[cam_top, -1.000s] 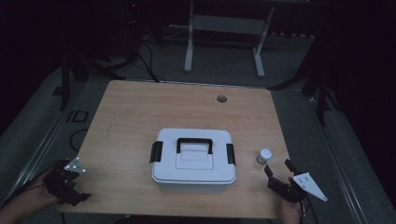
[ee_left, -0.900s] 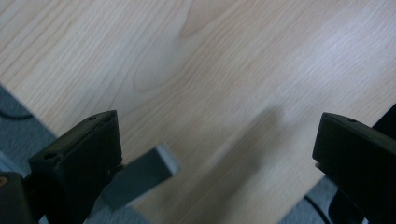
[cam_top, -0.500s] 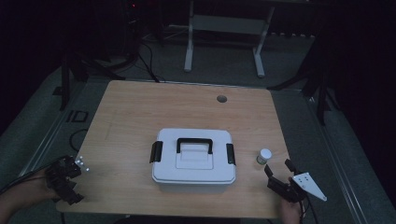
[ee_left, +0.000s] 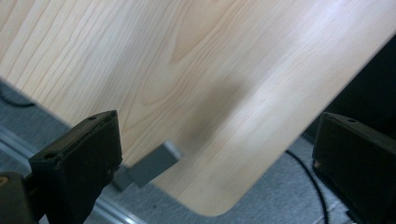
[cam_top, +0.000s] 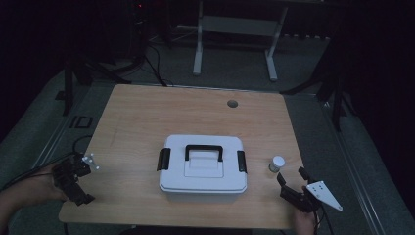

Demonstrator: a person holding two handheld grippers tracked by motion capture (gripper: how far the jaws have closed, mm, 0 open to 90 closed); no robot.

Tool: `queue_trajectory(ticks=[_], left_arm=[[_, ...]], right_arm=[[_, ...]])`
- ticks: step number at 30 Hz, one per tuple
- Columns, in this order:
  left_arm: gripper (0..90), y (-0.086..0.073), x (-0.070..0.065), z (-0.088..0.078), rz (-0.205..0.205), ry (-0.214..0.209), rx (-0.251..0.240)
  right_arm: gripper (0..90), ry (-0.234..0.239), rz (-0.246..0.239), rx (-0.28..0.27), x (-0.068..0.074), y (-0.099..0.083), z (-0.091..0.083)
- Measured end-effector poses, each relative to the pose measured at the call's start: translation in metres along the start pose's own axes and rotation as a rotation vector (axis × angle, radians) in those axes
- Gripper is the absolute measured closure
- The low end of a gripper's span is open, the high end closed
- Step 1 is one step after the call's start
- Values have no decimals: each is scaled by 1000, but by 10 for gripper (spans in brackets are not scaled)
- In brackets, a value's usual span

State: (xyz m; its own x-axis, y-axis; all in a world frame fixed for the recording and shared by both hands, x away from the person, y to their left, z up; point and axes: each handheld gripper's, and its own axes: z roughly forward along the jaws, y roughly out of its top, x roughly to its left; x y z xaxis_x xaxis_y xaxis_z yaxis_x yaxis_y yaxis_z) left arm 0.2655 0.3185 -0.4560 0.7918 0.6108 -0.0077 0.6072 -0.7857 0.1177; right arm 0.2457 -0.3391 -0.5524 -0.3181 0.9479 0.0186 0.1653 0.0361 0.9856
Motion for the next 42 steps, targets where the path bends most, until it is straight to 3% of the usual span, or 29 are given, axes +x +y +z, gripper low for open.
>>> queue_trajectory(ticks=[12, 20, 28, 33, 42], left_arm=[[10, 39, -7, -21, 69, 3, 1], [11, 74, -17, -36, 162, -11, 20], [11, 94, -23, -49, 202, -5, 17], [11, 116, -29, -59, 233, -23, 15], [17, 150, -43, -67, 310, -12, 25]], right_arm=[[135, 3, 0, 3, 0, 0, 0], [135, 7, 0, 4, 0, 0, 0], [135, 6, -3, 5, 0, 0, 0], [135, 3, -5, 10, -1, 0, 1], [136, 5, -2, 7, -1, -1, 0]])
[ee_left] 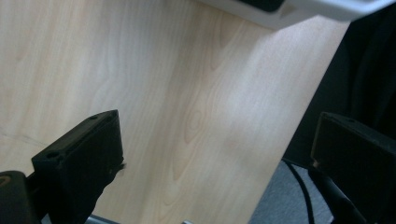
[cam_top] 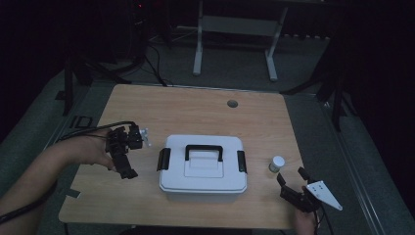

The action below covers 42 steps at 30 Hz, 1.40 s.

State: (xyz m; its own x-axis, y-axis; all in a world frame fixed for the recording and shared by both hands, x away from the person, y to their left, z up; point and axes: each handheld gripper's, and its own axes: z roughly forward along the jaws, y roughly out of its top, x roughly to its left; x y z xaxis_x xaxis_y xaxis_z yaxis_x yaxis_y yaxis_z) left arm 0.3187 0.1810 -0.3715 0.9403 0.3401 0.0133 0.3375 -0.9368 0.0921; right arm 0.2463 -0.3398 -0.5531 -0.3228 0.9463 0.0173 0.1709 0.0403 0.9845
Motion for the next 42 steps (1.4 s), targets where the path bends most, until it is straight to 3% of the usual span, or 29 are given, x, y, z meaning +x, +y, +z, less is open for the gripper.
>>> queue_trajectory(ticks=[1, 4, 10, 20, 29, 31, 32, 35, 37, 40, 42], left_arm=[[17, 4, 0, -1, 9, 10, -2], [17, 16, -1, -6, 32, -9, -25], [17, 44, -4, -9, 84, 21, 31], [17, 77, -7, -14, 131, -1, -11], [18, 102, -9, -6, 184, -10, 13], [18, 107, -9, -4, 192, -32, 1], [21, 110, -9, -2, 204, -22, -6], [58, 117, -8, 3, 221, -8, 6], [134, 124, -7, 6, 231, 13, 6], [144, 129, -6, 8, 240, 25, 11], [218, 133, -7, 9, 246, 25, 6]], right_arm=[[136, 1, -1, 1, 0, 0, 0], [135, 2, -6, 2, 0, 0, 1], [135, 3, 3, 2, 0, 0, 0], [135, -1, 6, 2, -1, 0, 0], [135, 2, 5, -1, -1, 0, 0], [135, 3, 9, -3, -2, 0, 0], [135, 3, 9, -4, -2, 0, 0], [135, 6, 14, -5, -2, -1, -1], [135, 7, 17, -5, -2, -1, -1], [135, 8, 17, -6, -2, -1, -1], [135, 9, 18, -7, -2, -1, -1]])
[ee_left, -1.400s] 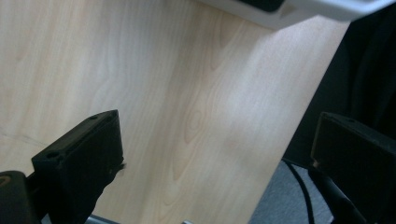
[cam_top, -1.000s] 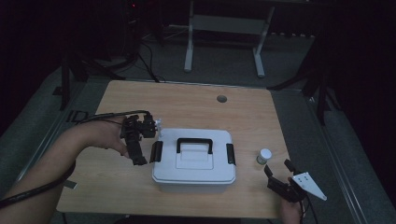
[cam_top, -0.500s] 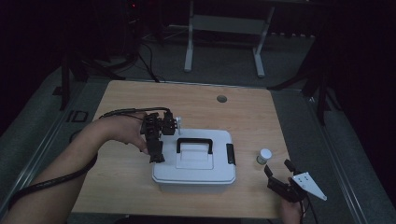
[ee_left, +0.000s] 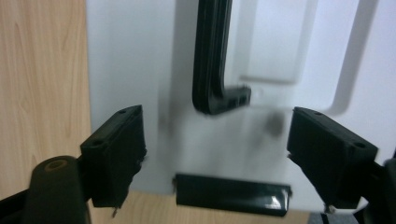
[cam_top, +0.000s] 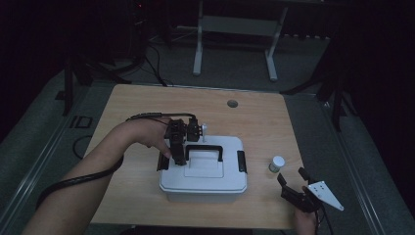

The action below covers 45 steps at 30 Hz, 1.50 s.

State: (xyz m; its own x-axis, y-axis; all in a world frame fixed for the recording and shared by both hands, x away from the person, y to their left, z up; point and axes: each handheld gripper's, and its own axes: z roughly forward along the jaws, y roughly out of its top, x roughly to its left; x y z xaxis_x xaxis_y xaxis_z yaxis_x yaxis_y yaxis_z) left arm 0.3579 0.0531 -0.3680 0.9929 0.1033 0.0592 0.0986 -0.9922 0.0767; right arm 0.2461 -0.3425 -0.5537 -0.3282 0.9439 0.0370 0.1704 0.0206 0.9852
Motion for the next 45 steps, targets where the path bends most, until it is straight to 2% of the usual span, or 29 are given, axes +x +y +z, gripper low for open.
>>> queue_trajectory(ticks=[2, 3, 4, 5, 7, 11, 17, 20, 35, 45], left_arm=[[290, 4, 1, 0, 1, -4, 3], [290, 5, 0, 0, 7, 4, 7], [340, 5, 0, 0, 7, 4, 7], [437, 10, 0, 2, 13, -10, 15], [464, 10, -1, 3, 14, -13, 16], [599, 12, -3, 4, 17, -25, 21], [737, 14, -5, 4, 8, -57, 43], [817, 15, -5, 4, 16, -73, 55], [834, 23, 2, 5, 21, -123, 115], [836, 22, 2, -3, 42, -112, 88]], right_arm=[[135, 2, 2, -2, 0, 0, 0], [135, 2, 2, -2, 0, 0, 0], [135, 2, 2, -2, 0, 0, 0], [135, 3, 2, -1, 0, 0, 0], [135, 3, 3, 0, 0, 0, 0], [135, 4, 1, 4, 0, 0, 0], [136, 2, -12, 14, 2, 0, 2], [136, 5, -15, 16, 2, -1, 2], [136, 12, -9, 14, 1, -1, 2], [136, 11, -8, 16, 1, -1, 2]])
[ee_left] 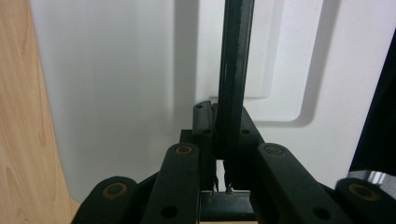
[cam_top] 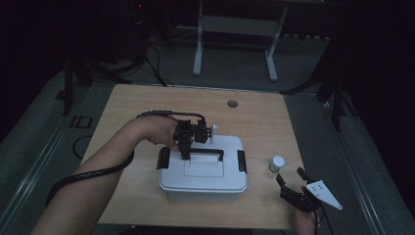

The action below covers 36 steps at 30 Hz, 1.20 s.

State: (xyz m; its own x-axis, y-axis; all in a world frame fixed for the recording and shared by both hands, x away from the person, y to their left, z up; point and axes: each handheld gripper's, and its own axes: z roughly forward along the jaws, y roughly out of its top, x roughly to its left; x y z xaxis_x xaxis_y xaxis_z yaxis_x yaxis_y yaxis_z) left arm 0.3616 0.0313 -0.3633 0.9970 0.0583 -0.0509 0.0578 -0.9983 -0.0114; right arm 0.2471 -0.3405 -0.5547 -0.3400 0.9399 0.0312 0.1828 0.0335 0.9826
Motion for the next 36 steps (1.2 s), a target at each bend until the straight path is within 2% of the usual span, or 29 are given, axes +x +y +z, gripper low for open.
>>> queue_trajectory(ticks=[4, 5, 11, 17, 21, 25, 27, 29, 30, 32, 33, 36], left_arm=[[836, 0, -3, -6, 0, 7, 5], [836, 0, -3, -8, 12, 14, 2], [837, -5, -9, -21, 21, 38, -15], [837, -13, -13, -31, 14, 41, -20], [837, -24, -14, -39, -2, 59, -44], [837, -39, -14, -48, -36, 88, -77], [837, -47, -14, -51, -45, 98, -78], [837, -55, -15, -52, -61, 88, -74], [836, -60, -15, -53, -66, 106, -67], [836, -68, -16, -53, -80, 100, -59], [836, -73, -16, -54, -100, 106, -57], [836, -86, -17, -58, -124, 112, -61]], right_arm=[[136, 0, -2, 1, 0, 0, 0], [136, 1, -2, 0, 0, 0, 0], [136, 4, -3, -1, 0, 0, 0], [137, 4, -5, 2, 0, 0, 1], [137, 4, -3, 3, 0, 0, 1], [137, 4, -6, 2, 0, 0, 1], [137, 5, -7, 1, 1, 0, 1], [138, 5, -8, 2, 1, 0, 1], [138, 6, -8, 3, 1, 0, 1], [137, 5, -8, 3, 1, 0, 1], [138, 4, -10, 4, 1, 0, 1], [138, 3, -8, 7, 1, 0, 1]])
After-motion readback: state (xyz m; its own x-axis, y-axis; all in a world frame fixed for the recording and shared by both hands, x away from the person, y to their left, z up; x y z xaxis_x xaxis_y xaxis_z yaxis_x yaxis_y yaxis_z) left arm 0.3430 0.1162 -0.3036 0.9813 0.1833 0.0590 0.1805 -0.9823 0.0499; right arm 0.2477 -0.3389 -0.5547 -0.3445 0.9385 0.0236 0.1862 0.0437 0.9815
